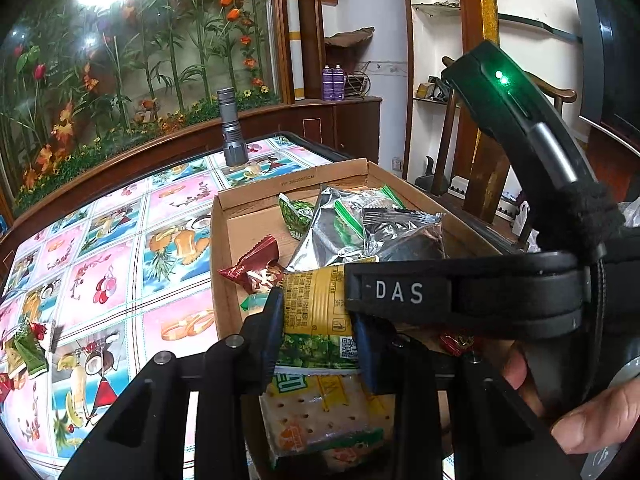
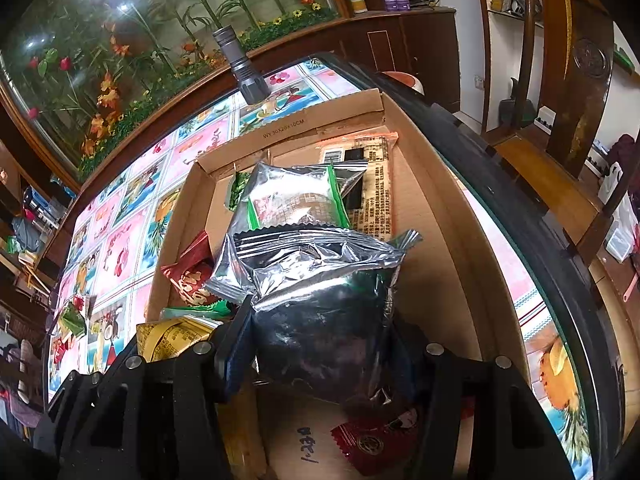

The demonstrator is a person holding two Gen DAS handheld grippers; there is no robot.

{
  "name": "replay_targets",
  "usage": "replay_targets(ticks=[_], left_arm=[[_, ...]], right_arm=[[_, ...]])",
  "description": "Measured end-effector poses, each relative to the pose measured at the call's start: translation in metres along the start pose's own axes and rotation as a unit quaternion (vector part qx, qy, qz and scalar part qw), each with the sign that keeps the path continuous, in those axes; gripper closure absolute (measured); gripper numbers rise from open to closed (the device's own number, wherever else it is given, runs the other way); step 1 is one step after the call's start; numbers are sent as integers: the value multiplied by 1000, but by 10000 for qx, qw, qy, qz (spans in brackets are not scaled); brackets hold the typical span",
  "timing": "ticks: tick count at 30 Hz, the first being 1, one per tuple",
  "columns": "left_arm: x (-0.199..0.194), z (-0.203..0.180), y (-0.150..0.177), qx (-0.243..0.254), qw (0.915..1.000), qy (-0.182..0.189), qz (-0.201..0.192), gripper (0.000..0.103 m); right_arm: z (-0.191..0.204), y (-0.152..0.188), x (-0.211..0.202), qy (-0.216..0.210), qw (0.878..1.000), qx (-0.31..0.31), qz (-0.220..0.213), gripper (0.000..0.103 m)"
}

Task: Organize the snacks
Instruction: 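Open both tools to release the packs into the box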

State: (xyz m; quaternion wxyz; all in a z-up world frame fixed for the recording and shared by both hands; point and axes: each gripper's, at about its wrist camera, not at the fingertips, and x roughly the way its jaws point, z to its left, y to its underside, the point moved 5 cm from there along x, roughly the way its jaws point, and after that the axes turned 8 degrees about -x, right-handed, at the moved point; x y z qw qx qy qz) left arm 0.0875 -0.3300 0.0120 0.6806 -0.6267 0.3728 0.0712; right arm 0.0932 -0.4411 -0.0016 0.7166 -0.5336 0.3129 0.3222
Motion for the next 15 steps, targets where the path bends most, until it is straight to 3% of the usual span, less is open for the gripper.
replay_targets(ticks=[15], left_arm=[[1, 1, 0, -19, 10000, 1, 22, 71]], right_arm=[[2, 0, 1, 39, 10000, -11, 16, 41]])
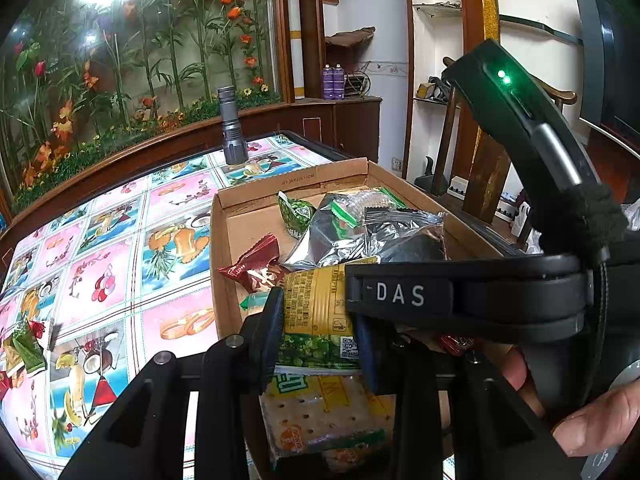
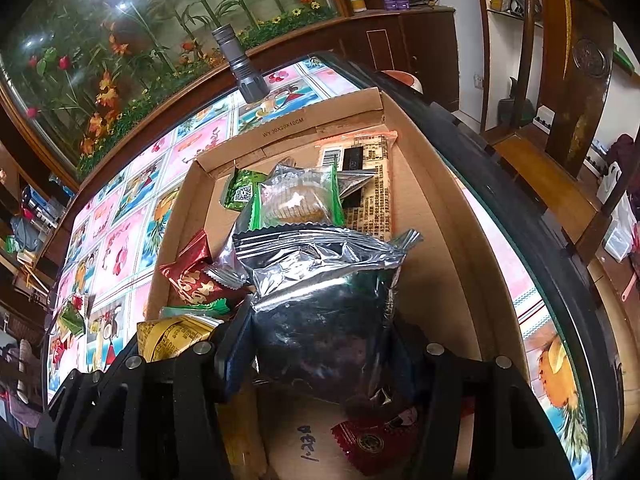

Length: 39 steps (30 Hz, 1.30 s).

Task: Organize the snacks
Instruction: 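Open both tools to release the packs into the box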

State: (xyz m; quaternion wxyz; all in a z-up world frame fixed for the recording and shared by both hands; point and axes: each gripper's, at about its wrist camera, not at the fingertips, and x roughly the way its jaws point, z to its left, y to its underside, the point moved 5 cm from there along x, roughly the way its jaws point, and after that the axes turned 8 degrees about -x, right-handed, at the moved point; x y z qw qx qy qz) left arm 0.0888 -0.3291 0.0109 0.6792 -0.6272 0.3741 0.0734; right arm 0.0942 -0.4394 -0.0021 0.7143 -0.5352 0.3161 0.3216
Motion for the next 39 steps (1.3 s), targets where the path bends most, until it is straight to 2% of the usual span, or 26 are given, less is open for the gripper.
replay_targets(ticks=[10, 12, 19, 24, 29, 39], left_arm=[[2, 2, 1, -27, 10000, 13, 26, 69], [3, 2, 1, -47, 10000, 29, 56, 63], [4, 6, 2, -106, 9999, 22, 89, 60], [4, 11, 2, -219, 9997, 25, 106, 51], [1, 8, 3, -133, 9999, -23, 53, 50], [0, 9, 4, -143, 9999, -19, 45, 41]], right_arm=[[0, 1, 0, 54, 10000, -33, -3, 41], [0, 1, 0, 68, 10000, -35, -3, 41], [0, 1, 1, 107, 9999, -61, 11, 41], [0, 1, 1, 187, 9998, -75, -1, 41], [1, 0, -5, 318, 9993, -114, -135, 40], [-2, 1, -10, 428, 9987, -87, -243, 36]])
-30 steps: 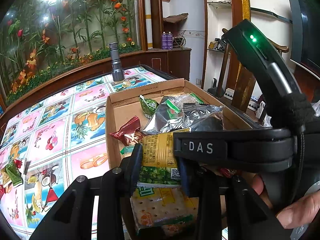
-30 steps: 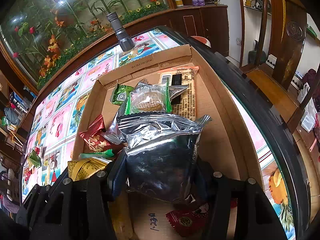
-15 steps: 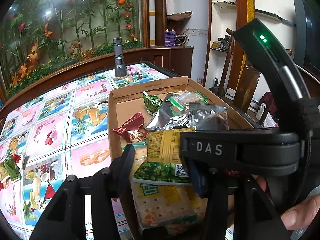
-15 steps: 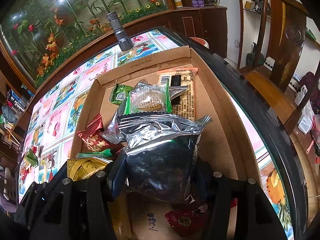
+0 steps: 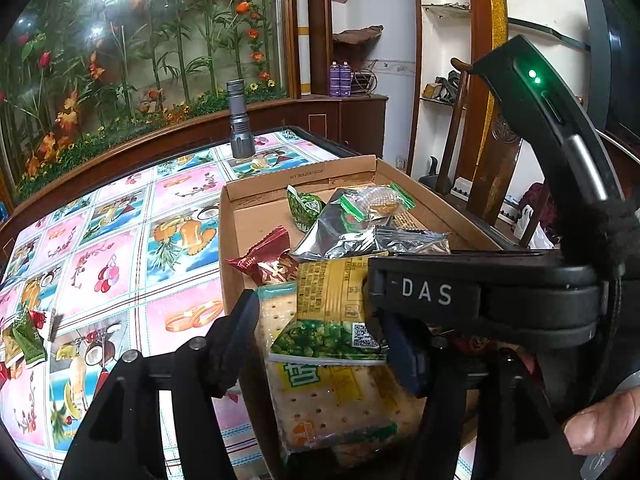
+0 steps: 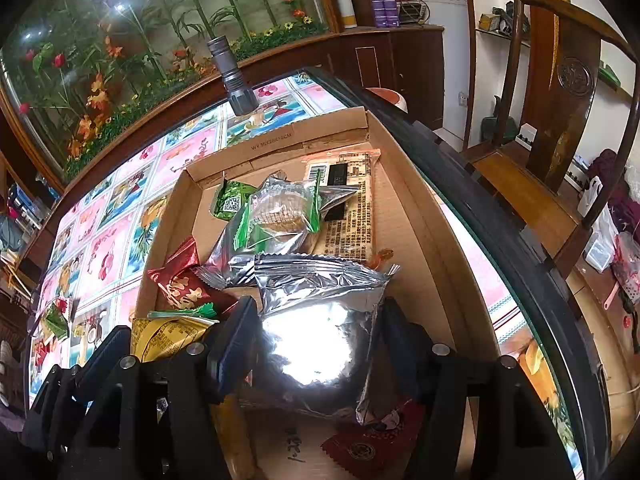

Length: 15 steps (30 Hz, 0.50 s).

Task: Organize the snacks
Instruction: 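Open both tools to release the packs into the box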

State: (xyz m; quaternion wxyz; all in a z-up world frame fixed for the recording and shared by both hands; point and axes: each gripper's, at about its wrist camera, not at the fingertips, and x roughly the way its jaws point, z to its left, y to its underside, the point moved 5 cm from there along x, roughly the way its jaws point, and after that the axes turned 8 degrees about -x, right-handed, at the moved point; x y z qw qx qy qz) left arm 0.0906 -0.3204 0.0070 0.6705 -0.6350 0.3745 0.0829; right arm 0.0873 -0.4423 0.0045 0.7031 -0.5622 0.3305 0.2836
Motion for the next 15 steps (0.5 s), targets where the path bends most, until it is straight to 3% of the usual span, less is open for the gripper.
replay_targets(ticks=[9, 15], left_arm=[[1, 0, 0, 6, 10000, 40, 38, 31], [1, 0, 1, -11, 10000, 41, 47, 29]], right_arm=[[-4, 0, -1, 264, 9996, -18, -4, 36], [-9, -1, -10, 816, 9963, -134, -216, 36]])
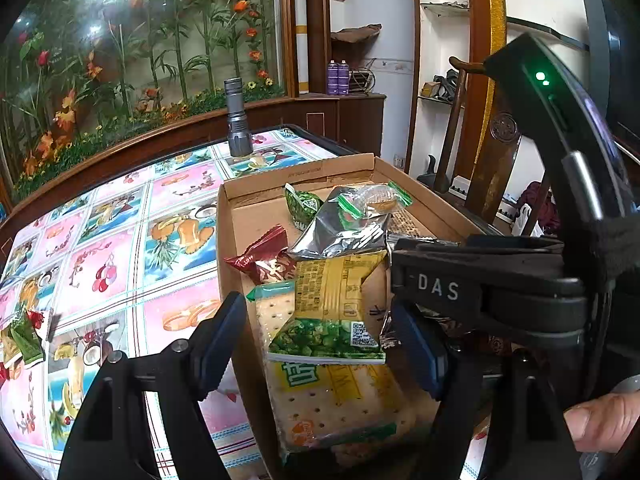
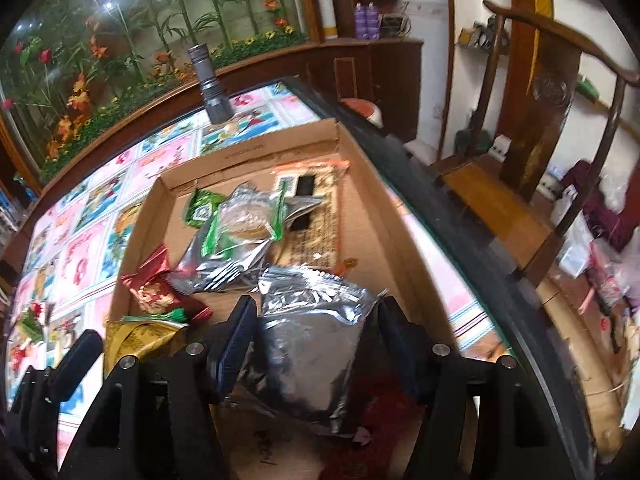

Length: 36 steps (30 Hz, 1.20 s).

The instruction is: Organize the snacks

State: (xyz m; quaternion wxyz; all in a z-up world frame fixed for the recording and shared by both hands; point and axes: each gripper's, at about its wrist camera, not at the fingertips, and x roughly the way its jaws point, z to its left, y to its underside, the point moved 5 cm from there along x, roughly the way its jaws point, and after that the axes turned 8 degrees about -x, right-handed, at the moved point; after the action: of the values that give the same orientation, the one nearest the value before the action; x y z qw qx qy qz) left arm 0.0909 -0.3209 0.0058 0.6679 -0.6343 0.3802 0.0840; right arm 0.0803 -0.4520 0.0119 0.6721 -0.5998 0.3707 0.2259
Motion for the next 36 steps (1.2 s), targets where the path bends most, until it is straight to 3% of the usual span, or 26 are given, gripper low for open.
replay_targets(ticks=[5, 9, 20, 28, 32, 36], left_arm=[[-3, 2, 0, -5, 10000, -26, -11, 29], [-8, 3, 4, 58, 9999, -20, 81, 18], [-47, 28, 28, -91, 9985, -7, 533, 7], [-81, 66, 61, -220, 9948, -305, 948, 4], [-109, 88, 76, -261, 9947, -549, 824, 4], [-130, 104, 85, -435, 9958, -496, 638, 3]], right_arm=[[-8, -2, -10, -74, 9994, 181, -284, 36], [-16, -1, -21, 3, 9976, 349, -591, 34], [-28, 15, -56, 325, 9904, 762, -1107, 18], [-13, 47, -102, 558, 9842, 666, -1543, 12], [9, 68, -124, 544, 9839, 479, -1631, 10], [39, 89, -133, 438, 9858, 90, -1617, 9]])
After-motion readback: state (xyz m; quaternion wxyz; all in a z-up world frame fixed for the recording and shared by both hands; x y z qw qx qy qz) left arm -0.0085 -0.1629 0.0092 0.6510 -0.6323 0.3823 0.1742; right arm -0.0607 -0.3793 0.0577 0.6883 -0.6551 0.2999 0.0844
